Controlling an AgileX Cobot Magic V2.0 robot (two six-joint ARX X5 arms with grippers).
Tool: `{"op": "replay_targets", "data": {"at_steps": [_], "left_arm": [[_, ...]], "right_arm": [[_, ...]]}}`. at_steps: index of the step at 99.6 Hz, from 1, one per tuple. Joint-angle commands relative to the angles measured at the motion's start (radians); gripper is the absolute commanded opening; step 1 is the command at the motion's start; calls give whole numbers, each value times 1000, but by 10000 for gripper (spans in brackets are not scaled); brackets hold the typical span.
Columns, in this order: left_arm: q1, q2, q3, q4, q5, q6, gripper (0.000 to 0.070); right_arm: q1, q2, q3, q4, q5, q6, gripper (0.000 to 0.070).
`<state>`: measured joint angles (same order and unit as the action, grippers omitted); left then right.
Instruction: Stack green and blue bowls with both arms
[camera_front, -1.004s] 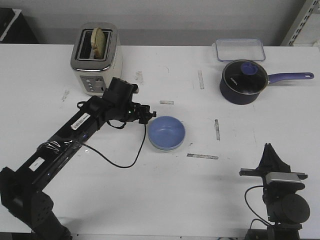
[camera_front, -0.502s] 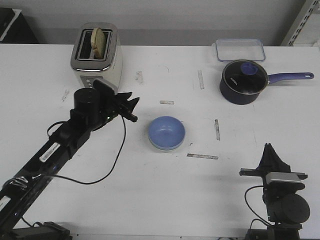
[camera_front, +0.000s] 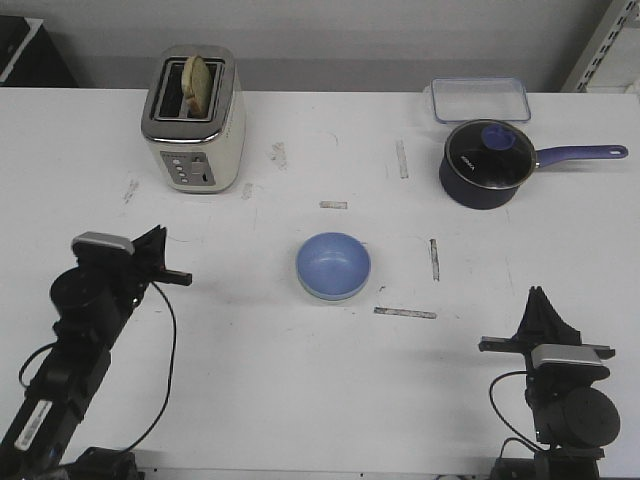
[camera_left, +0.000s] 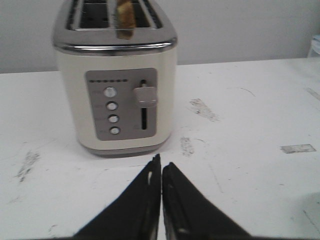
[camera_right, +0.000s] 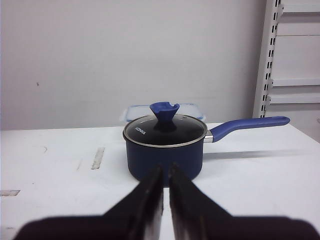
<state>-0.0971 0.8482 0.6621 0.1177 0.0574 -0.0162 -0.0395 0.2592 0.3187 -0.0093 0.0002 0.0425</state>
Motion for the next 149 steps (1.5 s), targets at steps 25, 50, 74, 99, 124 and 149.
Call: {"op": "replay_targets", "data": {"at_steps": [25, 50, 74, 99, 124, 149], "left_arm": [[119, -305, -194, 10, -38, 1, 2], [121, -465, -205, -66, -38, 1, 2], [121, -565, -204, -65, -38, 1, 2], [117, -618, -225, -61, -38, 2, 2], [38, -676, -325, -60, -55, 5, 2], [7, -755, -491, 24, -55, 5, 2]], "right_arm": [[1, 2, 3, 13, 0, 13, 10], [1, 2, 3, 13, 0, 13, 10], [1, 2, 3, 13, 0, 13, 10], [1, 2, 3, 13, 0, 13, 10], [1, 2, 3, 13, 0, 13, 10], [1, 2, 3, 13, 0, 13, 10]]}}
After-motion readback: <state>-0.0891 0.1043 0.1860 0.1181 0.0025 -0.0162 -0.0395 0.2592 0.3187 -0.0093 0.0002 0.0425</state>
